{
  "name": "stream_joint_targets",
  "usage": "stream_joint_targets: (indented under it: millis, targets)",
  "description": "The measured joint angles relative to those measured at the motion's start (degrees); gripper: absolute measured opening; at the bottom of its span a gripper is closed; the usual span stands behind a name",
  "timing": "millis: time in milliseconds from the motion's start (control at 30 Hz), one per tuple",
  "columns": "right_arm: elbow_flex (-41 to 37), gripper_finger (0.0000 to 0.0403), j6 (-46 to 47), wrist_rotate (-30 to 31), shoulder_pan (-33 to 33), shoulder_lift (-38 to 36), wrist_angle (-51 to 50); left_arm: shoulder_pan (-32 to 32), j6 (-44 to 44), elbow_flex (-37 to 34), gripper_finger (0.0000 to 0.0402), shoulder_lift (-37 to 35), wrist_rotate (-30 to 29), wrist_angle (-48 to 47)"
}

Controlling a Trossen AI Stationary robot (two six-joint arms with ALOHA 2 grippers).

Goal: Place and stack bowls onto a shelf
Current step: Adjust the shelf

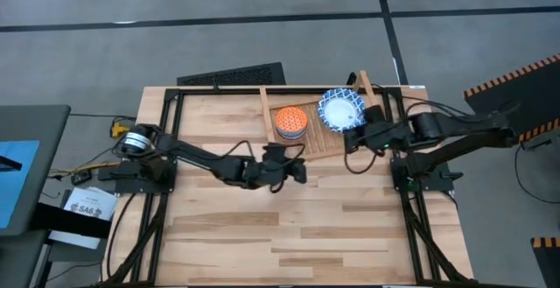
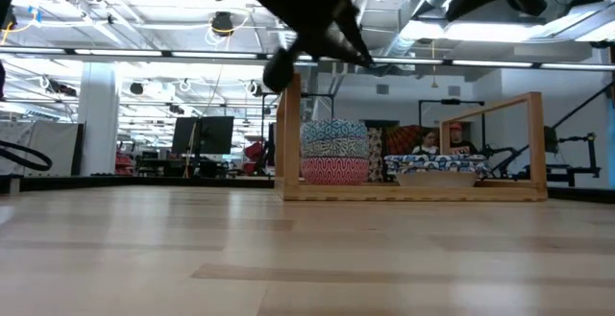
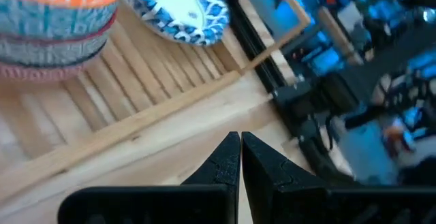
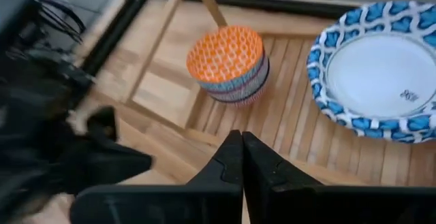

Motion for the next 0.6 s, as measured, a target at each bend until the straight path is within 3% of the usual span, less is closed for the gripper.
stream_joint_targets:
  millis: [133, 267, 600]
  targets:
    - [0.0, 0.0016, -0.8, 1.6, 0.0, -3.0, -0.2, 2.2, -10.5, 0.0, 0.0000, 2.6, -0.6, -0.8]
    - [0.0, 0.0019, -0.9, 1.9, 0.0, -3.7, -0.8, 3.6, -22.3, -0.4, 0.0000, 3.5, -1.7, -8.1]
    - [0.0, 0.0020, -1.6, 1.8, 0.0, -2.5, -2.0, 3.3, -28.5, -0.3, 0.0000, 1.6, -8.1, -21.6]
